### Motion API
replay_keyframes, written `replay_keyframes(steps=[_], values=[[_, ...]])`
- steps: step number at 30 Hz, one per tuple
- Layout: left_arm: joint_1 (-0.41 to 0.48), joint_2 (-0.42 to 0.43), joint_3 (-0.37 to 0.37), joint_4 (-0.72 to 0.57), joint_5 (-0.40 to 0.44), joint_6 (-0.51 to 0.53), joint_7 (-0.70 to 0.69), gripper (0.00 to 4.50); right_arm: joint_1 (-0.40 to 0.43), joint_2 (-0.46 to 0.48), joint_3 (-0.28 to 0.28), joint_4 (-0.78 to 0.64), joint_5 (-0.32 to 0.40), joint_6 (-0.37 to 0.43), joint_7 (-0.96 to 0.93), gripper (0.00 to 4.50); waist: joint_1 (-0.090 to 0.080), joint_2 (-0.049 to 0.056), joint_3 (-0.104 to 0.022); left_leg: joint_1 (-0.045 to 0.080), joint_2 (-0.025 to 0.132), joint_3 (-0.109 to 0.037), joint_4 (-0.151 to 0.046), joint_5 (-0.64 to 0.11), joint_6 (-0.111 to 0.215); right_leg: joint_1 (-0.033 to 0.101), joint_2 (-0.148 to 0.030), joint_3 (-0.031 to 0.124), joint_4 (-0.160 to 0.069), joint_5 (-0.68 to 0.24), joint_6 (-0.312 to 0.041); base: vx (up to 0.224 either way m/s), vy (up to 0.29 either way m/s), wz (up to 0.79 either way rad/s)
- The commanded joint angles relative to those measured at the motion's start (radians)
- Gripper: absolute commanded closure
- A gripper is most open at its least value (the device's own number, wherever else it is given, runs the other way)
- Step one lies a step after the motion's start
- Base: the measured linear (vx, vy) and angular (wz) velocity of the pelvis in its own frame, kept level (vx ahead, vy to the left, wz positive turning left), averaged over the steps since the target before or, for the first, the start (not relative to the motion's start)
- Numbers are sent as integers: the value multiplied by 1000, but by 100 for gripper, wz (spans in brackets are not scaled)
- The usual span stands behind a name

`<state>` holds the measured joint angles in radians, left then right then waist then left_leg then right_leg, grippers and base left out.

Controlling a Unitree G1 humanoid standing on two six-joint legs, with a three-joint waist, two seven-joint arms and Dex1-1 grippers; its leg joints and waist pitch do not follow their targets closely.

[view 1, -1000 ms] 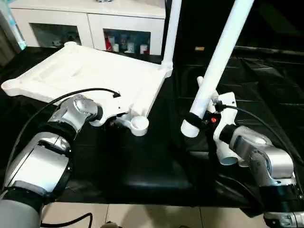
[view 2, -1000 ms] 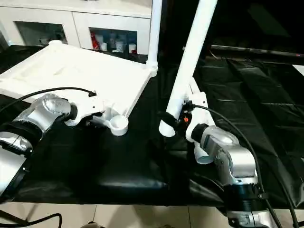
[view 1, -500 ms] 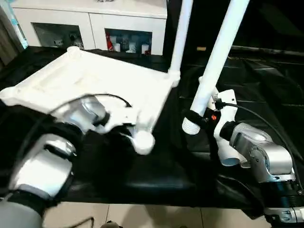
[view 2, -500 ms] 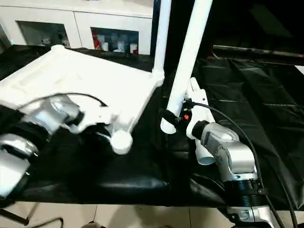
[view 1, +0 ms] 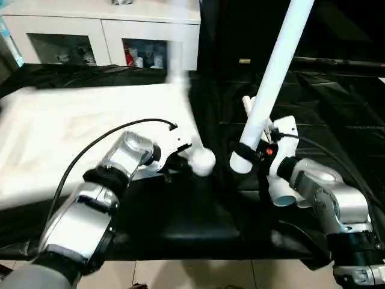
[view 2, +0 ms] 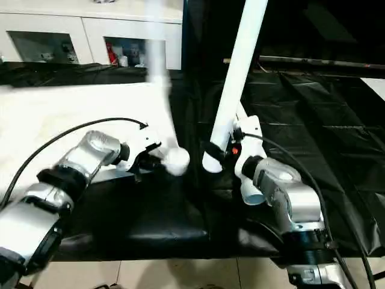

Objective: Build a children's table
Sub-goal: Rotate table base

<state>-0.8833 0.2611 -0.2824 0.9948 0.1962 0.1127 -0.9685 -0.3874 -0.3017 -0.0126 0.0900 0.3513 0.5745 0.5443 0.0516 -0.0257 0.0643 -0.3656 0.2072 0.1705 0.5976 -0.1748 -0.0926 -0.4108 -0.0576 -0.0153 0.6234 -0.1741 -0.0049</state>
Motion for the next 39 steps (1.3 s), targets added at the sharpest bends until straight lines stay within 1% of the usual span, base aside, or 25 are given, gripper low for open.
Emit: replay_keyframes(steps=[1,3,7,8,10,11,12,14,15,16,18,20,22,23,25,26,28,32,33,34,35,36,37,38,39], values=[[57,17,-9,-9,23,-112,54,446,-1,0,-11,-19,-1,-11,-8,257,8,-3,-73,1,5,-2,-69,-215,7,60,-56,25,-88,-255,-191,0,0,0],[76,28,-13,-27,24,-176,57,449,-1,2,-10,-18,-2,-12,-10,257,8,-1,-74,7,7,1,-68,-215,10,55,-54,25,-86,-222,-196,0,0,0],[101,55,-10,-58,19,-231,47,450,-2,3,-7,-16,-5,-12,-10,257,11,-1,-71,8,7,2,-71,-229,4,51,-58,27,-90,-293,-172,0,0,0],[98,57,-4,-53,13,-243,44,401,-2,3,-7,-16,-5,-12,-10,257,11,-1,-71,8,7,2,-71,-231,2,50,-58,27,-91,-302,-168,0,0,0],[85,64,25,-19,-12,-316,50,389,-4,2,-7,-16,-6,-11,-10,257,10,0,-72,7,5,1,-71,-231,0,50,-57,27,-93,-316,-153,0,0,0],[82,67,33,-10,-20,-334,42,389,-5,2,-7,-15,-6,-11,-11,257,11,1,-76,7,5,2,-70,-219,0,50,-58,27,-90,-287,-160,0,0,0],[79,71,38,-3,-25,-347,33,367,-6,3,-7,-14,-7,-12,-11,257,11,2,-77,6,7,2,-70,-204,0,50,-56,28,-85,-238,-171,0,0,0],[77,75,41,0,-25,-354,41,351,-6,3,-7,-14,-7,-11,-11,257,12,4,-77,6,8,2,-70,-195,1,49,-56,27,-80,-199,-182,0,0,0],[75,77,48,-3,-34,-350,35,347,-6,2,-7,-14,-7,-11,-10,257,12,4,-78,5,8,3,-69,-182,3,52,-56,26,-75,-151,-197,0,0,0],[75,79,54,-7,-43,-345,27,322,-5,2,-7,-15,-7,-11,-10,257,13,4,-79,5,8,3,-68,-171,5,54,-57,26,-72,-125,-206,0,0,0],[74,79,66,-12,-59,-334,14,312,-5,1,-8,-14,-7,-11,-10,257,13,3,-79,6,8,5,-68,-164,9,54,-57,26,-70,-104,-216,0,0,0],[73,74,91,-20,-98,-307,-18,305,-5,-1,-8,-15,-7,-11,-11,257,13,4,-79,6,8,5,-68,-160,10,55,-58,26,-70,-98,-223,0,0,0],[77,71,129,-46,-154,-254,-63,304,-3,-2,-11,-17,-5,-10,-12,257,14,10,-77,9,8,6,-69,-173,6,53,-58,26,-71,-109,-230,0,0,0],[89,73,165,-86,-203,-225,-71,304,-1,-3,-18,-29,-1,-5,-17,257,15,8,-77,9,9,6,-68,-178,2,54,-60,26,-70,-110,-236,0,0,0],[104,78,195,-128,-243,-200,-66,302,2,-3,-21,-44,3,3,-21,257,15,15,-76,11,11,5,-69,-197,-6,53,-59,26,-70,-113,-242,0,0,0],[115,82,210,-155,-263,-187,-60,302,4,-1,-26,-54,6,6,-27,257,15,13,-76,9,10,5,-70,-198,-7,55,-59,26,-69,-111,-244,0,0,0],[156,82,285,-256,-329,-161,23,302,17,3,-35,-101,9,17,-50,257,14,16,-75,10,12,5,-70,-202,-11,54,-57,25,-67,-106,-242,0,0,0],[171,67,352,-304,-349,-181,155,302,28,5,-39,-136,5,20,-69,257,11,21,-73,10,9,4,-71,-227,-14,54,-52,24,-75,-161,-213,0,0,0],[221,41,423,-396,-323,-187,347,302,30,27,-61,-164,-41,-16,-160,257,10,19,-73,9,12,2,-71,-231,-21,53,-53,24,-76,-166,-208,0,0,0],[242,33,441,-430,-315,-175,394,302,31,35,-67,-171,-61,-31,-194,257,8,18,-74,8,16,1,-72,-225,-27,54,-54,24,-72,-156,-208,0,0,0],[276,19,448,-491,-295,-138,439,302,31,43,-70,-167,-82,-72,-217,257,6,16,-74,8,9,3,-70,-213,-24,52,-50,23,-75,-162,-197,0,0,0],[330,-11,448,-568,-269,-137,482,302,45,41,-57,-172,-106,-103,-221,257,5,16,-72,8,11,4,-71,-218,-24,50,-51,25,-77,-181,-186,0,0,0],[338,-15,447,-580,-266,-137,488,302,48,41,-55,-174,-108,-106,-222,257,5,16,-72,8,11,4,-71,-218,-24,50,-51,25,-77,-181,-186,0,0,0],[413,-58,442,-692,-235,-140,552,302,72,39,-38,-188,-127,-124,-227,257,4,7,-71,4,15,5,-71,-203,-12,53,-50,25,-79,-164,-176,0,0,0],[444,-80,434,-734,-230,-67,595,302,87,50,-33,-196,-121,-124,-226,257,5,10,-73,5,15,7,-70,-196,-2,51,-50,26,-78,-161,-174,0,0,0]])
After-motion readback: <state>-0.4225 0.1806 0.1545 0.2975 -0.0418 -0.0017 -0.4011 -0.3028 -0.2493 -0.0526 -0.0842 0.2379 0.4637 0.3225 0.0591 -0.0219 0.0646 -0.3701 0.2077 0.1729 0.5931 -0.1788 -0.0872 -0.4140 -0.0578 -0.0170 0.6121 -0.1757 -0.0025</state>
